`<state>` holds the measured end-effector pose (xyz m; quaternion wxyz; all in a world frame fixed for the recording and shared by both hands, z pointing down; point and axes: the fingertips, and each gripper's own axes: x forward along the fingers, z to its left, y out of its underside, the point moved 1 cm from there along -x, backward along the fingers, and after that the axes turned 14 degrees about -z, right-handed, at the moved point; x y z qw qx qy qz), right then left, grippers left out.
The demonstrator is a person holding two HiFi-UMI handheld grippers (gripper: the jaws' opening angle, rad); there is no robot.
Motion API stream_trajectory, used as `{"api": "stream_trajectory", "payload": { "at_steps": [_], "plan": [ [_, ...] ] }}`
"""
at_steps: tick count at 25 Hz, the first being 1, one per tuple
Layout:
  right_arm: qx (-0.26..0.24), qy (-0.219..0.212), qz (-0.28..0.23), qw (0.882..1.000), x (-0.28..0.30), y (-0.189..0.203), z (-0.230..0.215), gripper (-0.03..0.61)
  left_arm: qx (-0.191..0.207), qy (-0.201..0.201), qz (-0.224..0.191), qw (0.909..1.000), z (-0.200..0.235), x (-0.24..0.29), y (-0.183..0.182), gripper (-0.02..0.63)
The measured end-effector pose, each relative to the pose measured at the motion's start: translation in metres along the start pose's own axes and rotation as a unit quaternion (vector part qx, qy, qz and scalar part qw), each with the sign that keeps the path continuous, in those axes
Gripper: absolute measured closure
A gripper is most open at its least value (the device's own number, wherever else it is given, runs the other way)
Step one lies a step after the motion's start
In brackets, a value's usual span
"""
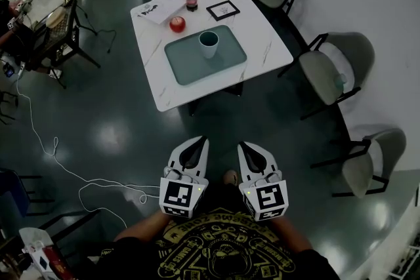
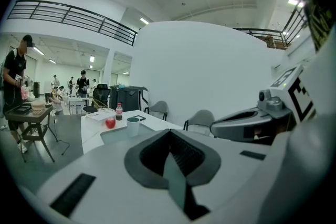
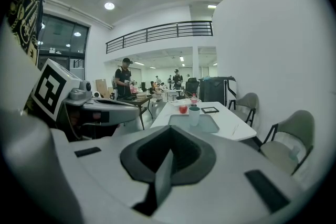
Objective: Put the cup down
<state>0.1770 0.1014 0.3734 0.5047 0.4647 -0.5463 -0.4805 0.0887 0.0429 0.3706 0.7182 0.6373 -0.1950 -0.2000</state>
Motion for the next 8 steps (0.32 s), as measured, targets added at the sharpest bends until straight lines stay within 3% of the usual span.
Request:
{"api": "stream_trajectory", "payload": {
  "at_steps": [8],
  "plan": [
    [-0.003,0.010,0.002,1.000,0.012,-0.002,0.002,0.574,0.001,0.012,-0.005,0.9999,0.012,0.007,-0.007,0.603]
  ]
}}
